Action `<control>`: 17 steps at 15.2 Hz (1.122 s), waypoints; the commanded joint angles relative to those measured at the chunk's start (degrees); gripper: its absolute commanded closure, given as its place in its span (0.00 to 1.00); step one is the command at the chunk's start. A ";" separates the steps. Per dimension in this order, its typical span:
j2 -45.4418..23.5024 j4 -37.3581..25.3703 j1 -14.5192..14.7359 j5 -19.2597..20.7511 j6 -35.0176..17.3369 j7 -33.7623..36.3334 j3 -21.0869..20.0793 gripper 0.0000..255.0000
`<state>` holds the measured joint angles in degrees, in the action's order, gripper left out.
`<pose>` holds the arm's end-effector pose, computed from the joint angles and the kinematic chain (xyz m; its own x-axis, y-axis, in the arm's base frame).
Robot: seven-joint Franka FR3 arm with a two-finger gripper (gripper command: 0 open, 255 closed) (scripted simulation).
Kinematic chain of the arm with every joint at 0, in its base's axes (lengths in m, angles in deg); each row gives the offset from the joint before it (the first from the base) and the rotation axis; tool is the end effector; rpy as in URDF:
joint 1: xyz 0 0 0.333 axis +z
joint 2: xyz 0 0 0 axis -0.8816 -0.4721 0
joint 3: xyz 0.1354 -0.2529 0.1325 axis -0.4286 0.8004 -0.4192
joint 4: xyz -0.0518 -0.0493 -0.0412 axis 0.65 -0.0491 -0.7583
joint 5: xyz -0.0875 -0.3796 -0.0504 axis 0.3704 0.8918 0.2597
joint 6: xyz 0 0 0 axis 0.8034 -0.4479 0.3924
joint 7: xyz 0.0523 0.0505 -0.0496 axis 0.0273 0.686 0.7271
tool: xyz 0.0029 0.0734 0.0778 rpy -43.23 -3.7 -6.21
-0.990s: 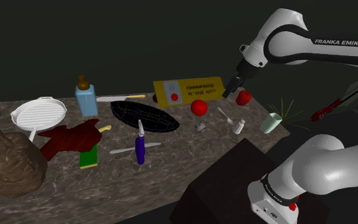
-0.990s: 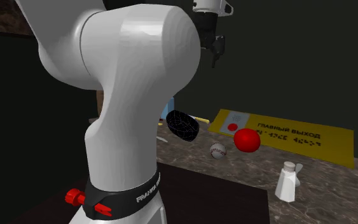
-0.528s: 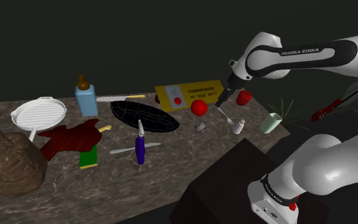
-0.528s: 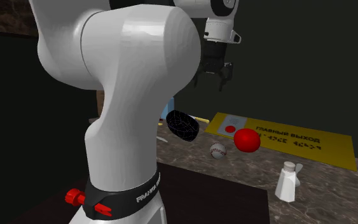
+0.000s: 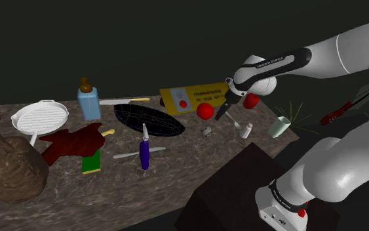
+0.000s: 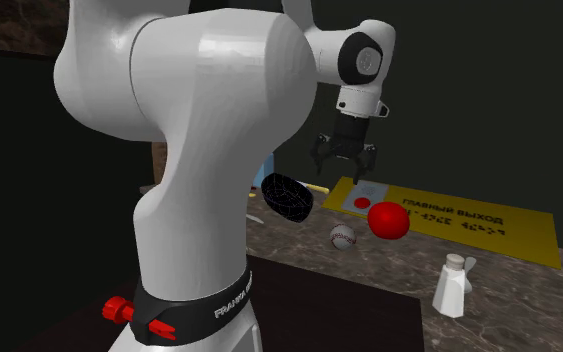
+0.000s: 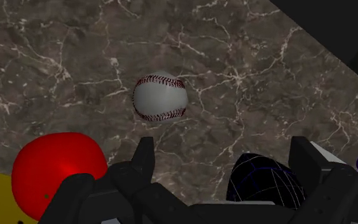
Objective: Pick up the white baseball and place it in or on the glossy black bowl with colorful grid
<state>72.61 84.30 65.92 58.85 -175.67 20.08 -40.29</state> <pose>0.4269 -0.0903 0.3035 0.9616 0.2520 0.1083 0.2691 -0.9432 -0.1947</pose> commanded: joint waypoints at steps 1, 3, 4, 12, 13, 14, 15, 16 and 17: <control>-5.34 -1.76 0.56 -3.87 -2.07 -5.18 1.07 0.00; -10.58 -3.63 0.61 -8.29 -3.71 -10.33 1.23 0.00; -13.21 -4.71 0.40 -10.53 -4.36 -12.90 1.05 0.00; -28.54 -12.12 -3.39 -22.07 -7.63 -25.85 -3.19 0.00; -29.29 -12.29 -3.53 -22.80 -8.16 -26.35 -3.62 0.00; -30.05 -12.47 -3.68 -23.52 -8.68 -26.85 -4.06 0.00; -30.81 -12.66 -3.83 -24.23 -9.20 -27.35 -4.51 0.00; -31.57 -12.87 -3.99 -24.94 -9.72 -27.85 -4.96 0.00; -32.79 -13.22 -4.25 -26.04 -10.52 -28.63 -5.67 0.00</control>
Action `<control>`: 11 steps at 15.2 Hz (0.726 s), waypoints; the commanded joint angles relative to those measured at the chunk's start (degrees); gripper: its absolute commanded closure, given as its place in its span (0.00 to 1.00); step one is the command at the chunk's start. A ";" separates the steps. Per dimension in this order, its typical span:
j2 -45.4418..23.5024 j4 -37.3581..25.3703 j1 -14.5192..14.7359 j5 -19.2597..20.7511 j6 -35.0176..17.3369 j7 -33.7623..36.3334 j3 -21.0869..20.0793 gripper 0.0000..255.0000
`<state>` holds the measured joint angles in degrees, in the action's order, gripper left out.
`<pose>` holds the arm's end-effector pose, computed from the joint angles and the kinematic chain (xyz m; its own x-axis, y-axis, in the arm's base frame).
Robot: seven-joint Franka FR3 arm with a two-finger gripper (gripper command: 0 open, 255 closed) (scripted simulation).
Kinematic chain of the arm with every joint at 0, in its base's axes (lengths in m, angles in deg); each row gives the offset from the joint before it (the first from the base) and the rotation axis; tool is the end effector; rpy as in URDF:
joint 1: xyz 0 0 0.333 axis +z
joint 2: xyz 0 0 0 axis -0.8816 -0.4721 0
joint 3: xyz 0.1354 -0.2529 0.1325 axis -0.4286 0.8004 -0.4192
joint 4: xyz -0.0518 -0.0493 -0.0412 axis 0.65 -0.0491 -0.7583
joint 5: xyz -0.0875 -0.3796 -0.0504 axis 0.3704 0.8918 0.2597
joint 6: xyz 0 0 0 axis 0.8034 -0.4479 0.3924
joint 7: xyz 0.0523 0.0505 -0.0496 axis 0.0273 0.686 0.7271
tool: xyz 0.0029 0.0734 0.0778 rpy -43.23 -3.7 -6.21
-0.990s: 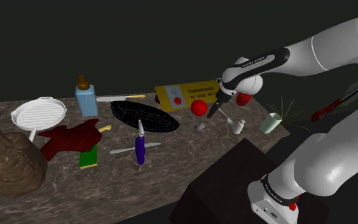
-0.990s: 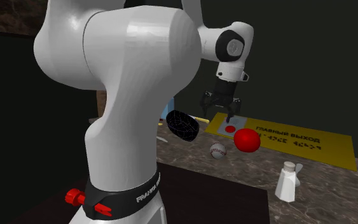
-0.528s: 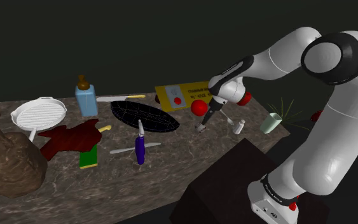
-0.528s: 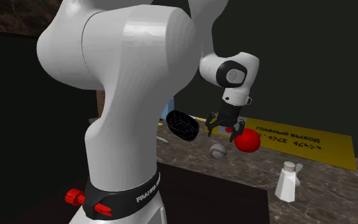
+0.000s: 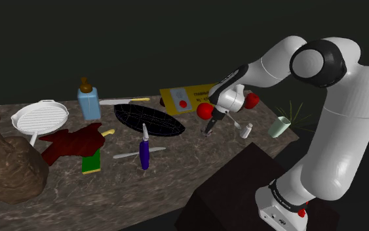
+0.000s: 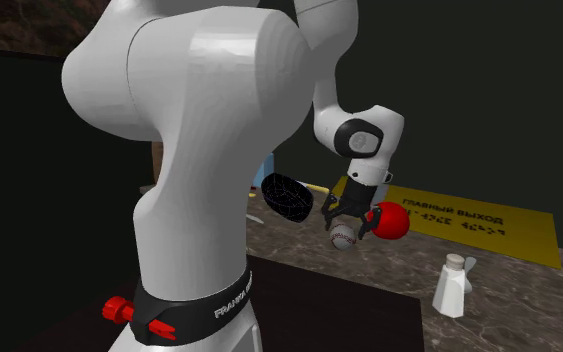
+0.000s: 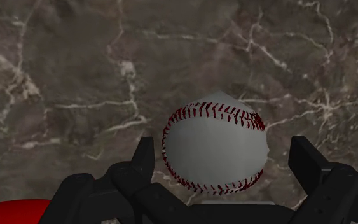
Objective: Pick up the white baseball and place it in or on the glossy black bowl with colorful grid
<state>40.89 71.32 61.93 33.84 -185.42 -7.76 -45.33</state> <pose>0.4713 -0.1158 0.1407 0.9401 0.3265 0.0976 0.3407 -0.9077 -0.2449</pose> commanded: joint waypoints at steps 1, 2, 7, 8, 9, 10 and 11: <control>-1.06 -0.24 -0.27 -1.02 -0.77 -0.78 -0.64 0.00; -1.06 -0.24 -0.27 -1.02 -0.77 -0.78 -0.65 0.00; -1.06 -0.24 -0.27 -1.02 -0.77 -0.78 -0.65 0.00; -1.05 -0.24 -0.27 -1.01 -0.76 -0.77 -0.64 0.00; -1.05 -0.24 -0.27 -1.01 -0.76 -0.77 -0.64 1.00; -1.05 -0.24 -0.27 -1.01 -0.76 -0.77 -0.64 1.00; -1.05 -0.24 -0.27 -1.01 -0.76 -0.76 -0.64 1.00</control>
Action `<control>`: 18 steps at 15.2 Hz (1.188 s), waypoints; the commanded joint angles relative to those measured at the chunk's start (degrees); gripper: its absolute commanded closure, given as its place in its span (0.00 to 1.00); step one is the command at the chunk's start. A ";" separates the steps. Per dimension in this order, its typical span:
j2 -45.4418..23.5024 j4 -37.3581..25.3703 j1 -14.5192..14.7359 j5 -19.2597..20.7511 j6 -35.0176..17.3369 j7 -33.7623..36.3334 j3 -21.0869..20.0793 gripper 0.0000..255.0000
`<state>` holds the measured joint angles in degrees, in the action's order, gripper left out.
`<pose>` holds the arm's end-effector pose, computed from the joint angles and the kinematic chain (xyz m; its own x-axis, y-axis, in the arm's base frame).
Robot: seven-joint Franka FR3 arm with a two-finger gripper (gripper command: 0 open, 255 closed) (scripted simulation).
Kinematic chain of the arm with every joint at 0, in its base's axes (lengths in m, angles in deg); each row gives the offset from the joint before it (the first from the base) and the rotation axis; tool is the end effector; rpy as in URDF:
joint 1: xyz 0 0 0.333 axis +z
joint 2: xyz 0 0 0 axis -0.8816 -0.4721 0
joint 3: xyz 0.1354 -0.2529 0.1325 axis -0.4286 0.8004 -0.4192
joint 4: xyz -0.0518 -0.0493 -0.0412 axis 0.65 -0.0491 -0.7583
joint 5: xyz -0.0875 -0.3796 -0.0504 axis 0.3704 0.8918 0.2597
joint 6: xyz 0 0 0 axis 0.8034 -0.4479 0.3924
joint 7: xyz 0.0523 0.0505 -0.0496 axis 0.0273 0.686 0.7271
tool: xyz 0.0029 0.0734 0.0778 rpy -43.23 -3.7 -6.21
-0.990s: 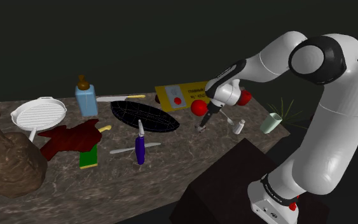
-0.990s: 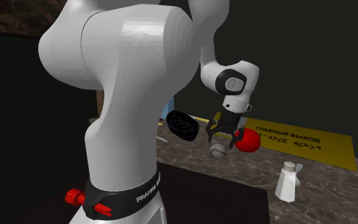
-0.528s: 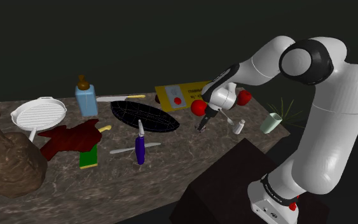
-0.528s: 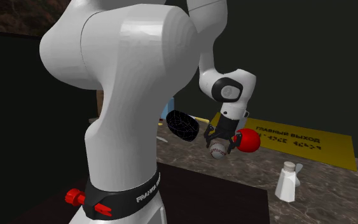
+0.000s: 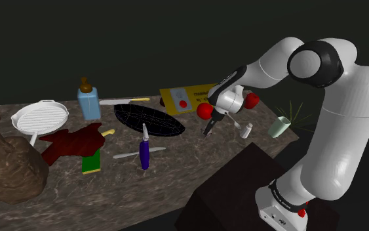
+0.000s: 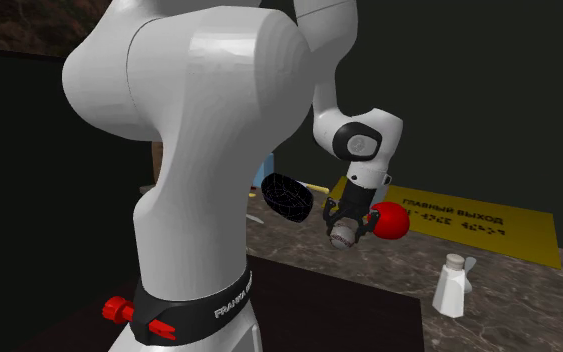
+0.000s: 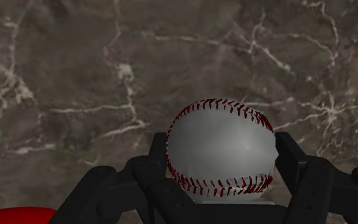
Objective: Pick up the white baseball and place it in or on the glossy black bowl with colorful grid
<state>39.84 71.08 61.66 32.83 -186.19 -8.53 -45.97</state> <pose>0.4708 -0.1142 0.1334 0.9402 0.3264 0.0978 0.3406 -0.9078 -0.2446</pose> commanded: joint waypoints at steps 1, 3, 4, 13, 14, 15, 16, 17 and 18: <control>0.00 0.01 0.00 0.00 0.00 0.00 0.00 1.00; -0.01 0.01 0.00 -0.01 -0.01 -0.01 -0.01 1.00; -0.03 0.00 0.00 -0.03 -0.02 -0.02 -0.02 1.00; 4.94 1.61 1.64 4.14 2.76 3.78 2.38 1.00; 5.76 1.83 1.89 4.86 3.24 4.43 2.75 1.00; 6.57 2.04 2.13 5.59 3.73 5.08 3.12 1.00; 7.38 2.23 2.35 6.32 4.22 5.74 3.48 1.00; 8.19 2.41 2.57 7.06 4.72 6.40 3.82 1.00; 8.99 2.57 2.77 7.80 5.22 7.05 4.16 1.00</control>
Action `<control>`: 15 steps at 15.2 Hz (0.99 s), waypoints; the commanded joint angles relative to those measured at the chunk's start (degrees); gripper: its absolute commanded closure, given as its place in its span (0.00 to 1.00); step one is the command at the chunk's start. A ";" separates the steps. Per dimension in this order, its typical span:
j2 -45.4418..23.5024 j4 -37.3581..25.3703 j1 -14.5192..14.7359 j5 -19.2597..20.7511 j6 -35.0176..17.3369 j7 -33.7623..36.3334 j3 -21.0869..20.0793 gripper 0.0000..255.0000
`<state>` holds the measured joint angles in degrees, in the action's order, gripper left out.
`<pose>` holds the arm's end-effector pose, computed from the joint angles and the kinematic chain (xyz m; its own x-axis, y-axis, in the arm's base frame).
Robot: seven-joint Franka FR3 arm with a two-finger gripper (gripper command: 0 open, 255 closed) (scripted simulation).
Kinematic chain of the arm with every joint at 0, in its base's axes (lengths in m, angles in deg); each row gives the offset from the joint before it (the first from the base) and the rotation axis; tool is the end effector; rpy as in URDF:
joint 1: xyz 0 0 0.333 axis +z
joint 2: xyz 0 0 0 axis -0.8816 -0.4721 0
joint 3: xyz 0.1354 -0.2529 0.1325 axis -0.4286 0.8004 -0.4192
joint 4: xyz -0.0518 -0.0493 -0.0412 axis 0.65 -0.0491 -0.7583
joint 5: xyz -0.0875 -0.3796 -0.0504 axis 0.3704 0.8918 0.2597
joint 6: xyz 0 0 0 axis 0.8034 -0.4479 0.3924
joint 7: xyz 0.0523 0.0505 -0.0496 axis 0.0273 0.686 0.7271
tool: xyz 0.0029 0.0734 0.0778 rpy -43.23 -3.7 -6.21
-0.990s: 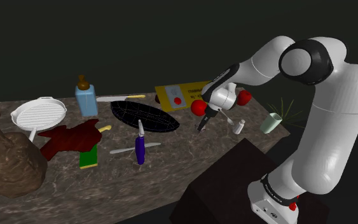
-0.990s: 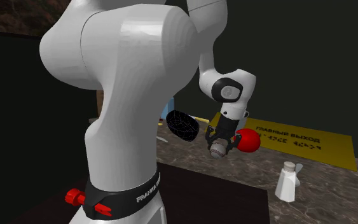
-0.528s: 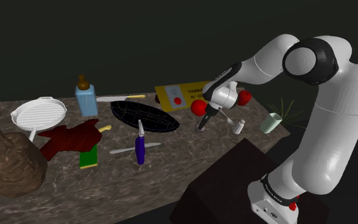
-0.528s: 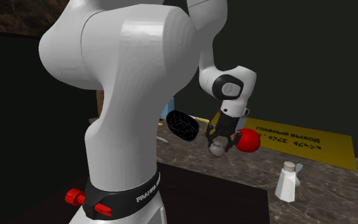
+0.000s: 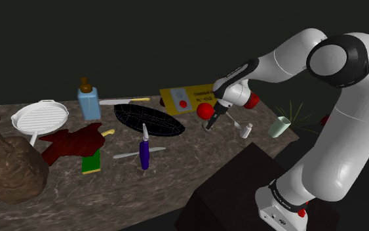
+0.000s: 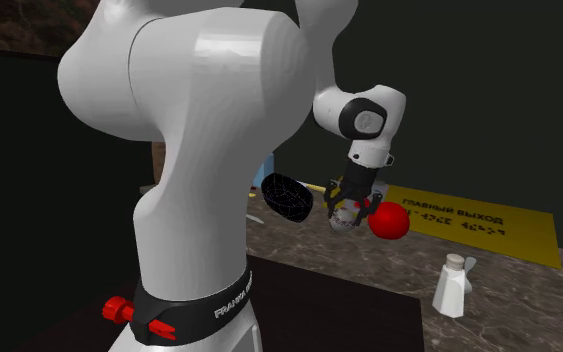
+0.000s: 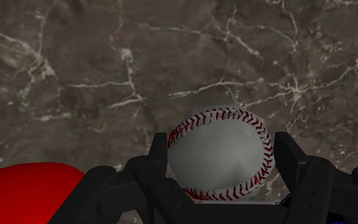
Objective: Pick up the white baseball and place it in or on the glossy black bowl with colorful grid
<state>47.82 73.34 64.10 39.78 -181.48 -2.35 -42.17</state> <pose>0.4711 -0.1152 0.1852 0.9400 0.3267 0.0980 0.3409 -0.9077 -0.2447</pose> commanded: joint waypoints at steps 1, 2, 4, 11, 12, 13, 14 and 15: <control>1.81 0.46 0.53 1.59 1.03 1.53 0.68 1.00; 2.60 0.59 0.71 2.34 1.54 2.19 0.99 1.00; 4.17 0.82 1.04 3.82 2.60 3.50 1.57 1.00; 9.47 1.13 1.78 8.84 6.53 7.95 3.13 1.00; 10.20 1.12 1.85 9.52 7.13 8.55 3.29 1.00; 10.92 1.08 1.90 10.18 7.73 9.15 3.44 1.00; 11.62 1.04 1.94 10.83 8.34 9.74 3.58 1.00; 12.32 0.97 1.96 11.46 8.96 10.32 3.70 1.00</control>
<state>59.53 74.58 66.02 50.56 -173.27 7.31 -38.61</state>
